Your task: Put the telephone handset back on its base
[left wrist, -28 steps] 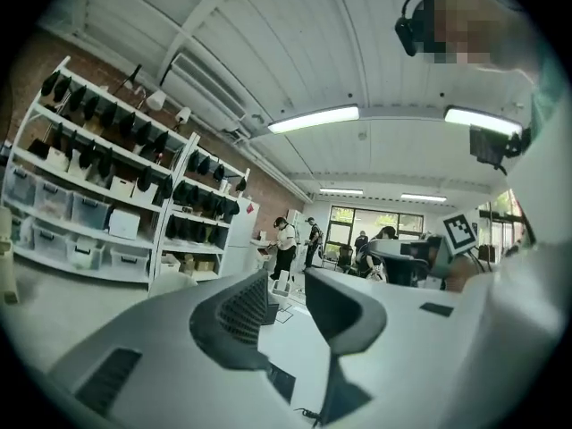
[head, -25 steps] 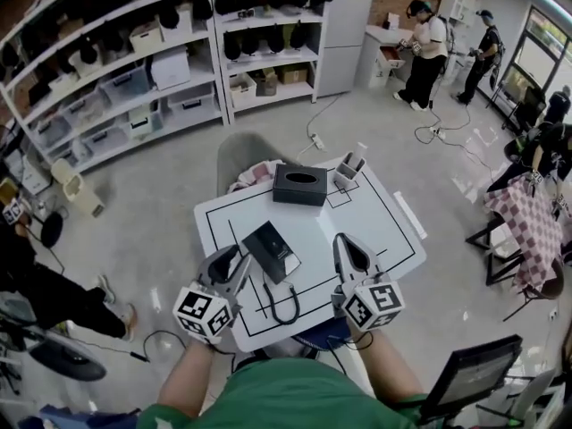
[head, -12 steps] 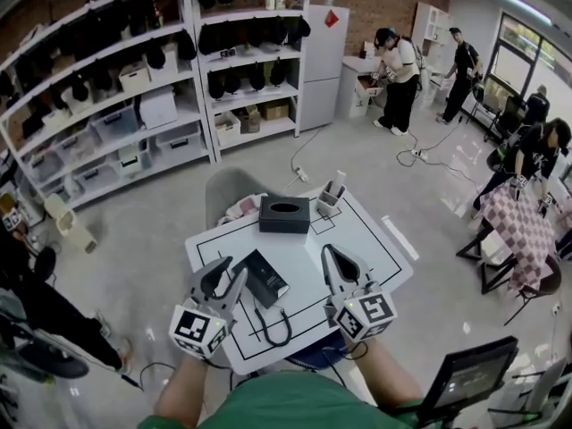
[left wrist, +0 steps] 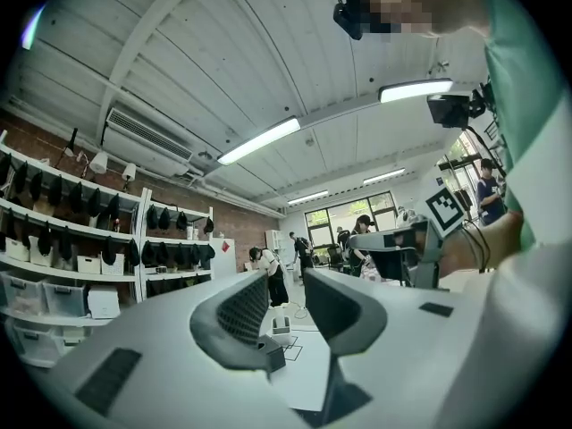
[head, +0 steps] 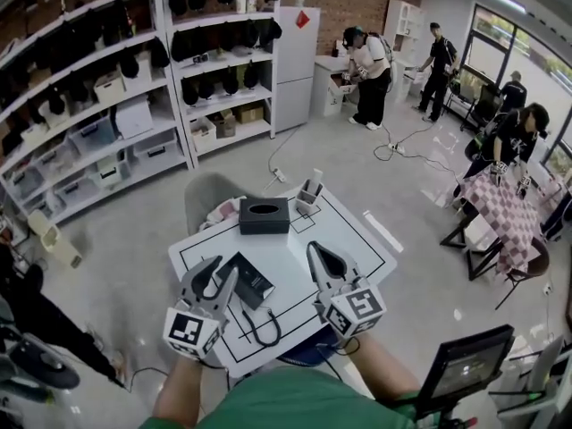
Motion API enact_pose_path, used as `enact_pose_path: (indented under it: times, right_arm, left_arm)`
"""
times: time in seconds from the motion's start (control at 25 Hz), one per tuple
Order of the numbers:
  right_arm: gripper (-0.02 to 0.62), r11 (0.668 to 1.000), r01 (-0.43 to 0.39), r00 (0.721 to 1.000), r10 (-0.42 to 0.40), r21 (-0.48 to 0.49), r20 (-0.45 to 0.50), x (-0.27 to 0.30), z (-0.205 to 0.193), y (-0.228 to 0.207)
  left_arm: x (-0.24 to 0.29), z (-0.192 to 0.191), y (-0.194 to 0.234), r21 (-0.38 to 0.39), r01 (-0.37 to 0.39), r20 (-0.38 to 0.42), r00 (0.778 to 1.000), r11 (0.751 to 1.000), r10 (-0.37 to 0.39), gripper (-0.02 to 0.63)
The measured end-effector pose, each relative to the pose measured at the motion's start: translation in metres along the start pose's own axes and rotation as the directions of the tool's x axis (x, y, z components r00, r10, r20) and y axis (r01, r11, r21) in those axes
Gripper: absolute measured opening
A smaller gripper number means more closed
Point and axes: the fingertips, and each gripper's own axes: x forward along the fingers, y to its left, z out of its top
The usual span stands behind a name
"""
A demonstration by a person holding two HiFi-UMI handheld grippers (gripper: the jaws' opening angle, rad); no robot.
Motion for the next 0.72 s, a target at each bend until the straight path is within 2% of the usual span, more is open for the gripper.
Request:
enact_pose_path:
  times: [0.72]
  right_arm:
    - [0.021, 1.0, 0.021, 1.0, -0.021, 0.015, -0.011, 0.009, -0.007, -0.006]
  left_arm:
    - [0.003, -0.012, 0.016, -0.009, -0.014, -0.01, 1.0, 1.0, 0.014, 0.14]
